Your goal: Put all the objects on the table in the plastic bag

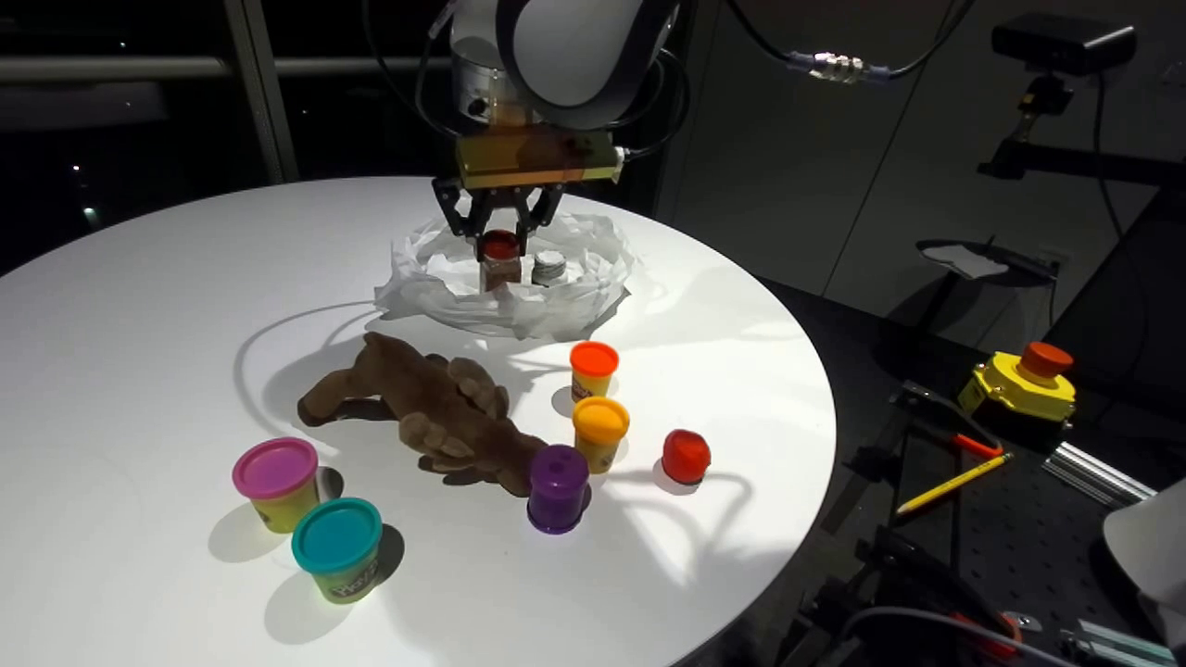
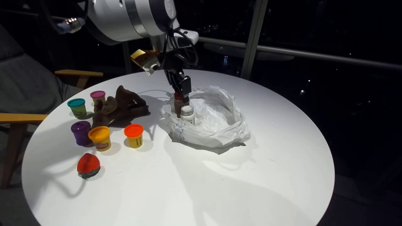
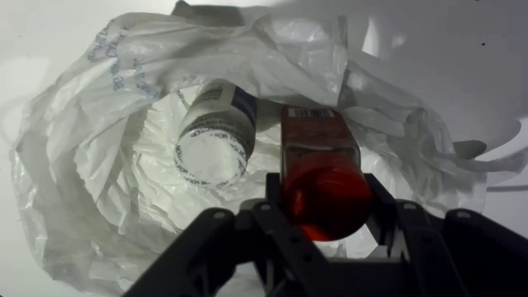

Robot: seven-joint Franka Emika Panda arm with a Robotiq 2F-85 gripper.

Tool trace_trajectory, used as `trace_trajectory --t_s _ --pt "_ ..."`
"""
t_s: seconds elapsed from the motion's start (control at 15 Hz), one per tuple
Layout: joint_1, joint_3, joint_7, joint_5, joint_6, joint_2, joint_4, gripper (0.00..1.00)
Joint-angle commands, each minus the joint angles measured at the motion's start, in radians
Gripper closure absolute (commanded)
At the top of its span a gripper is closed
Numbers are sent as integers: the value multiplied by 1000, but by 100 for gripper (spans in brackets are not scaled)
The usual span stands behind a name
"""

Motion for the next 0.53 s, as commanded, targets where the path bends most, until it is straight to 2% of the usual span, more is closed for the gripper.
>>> trace_trajectory --t_s 0.0,0.07,0.27,0.47 --pt "16 -22 11 5 32 -29 -30 24" --pt "25 -28 16 -3 27 -59 -50 22" --pt "48 -38 21 -27 -15 -170 -119 1" --pt "26 22 -66 -1 -164 -323 -209 0"
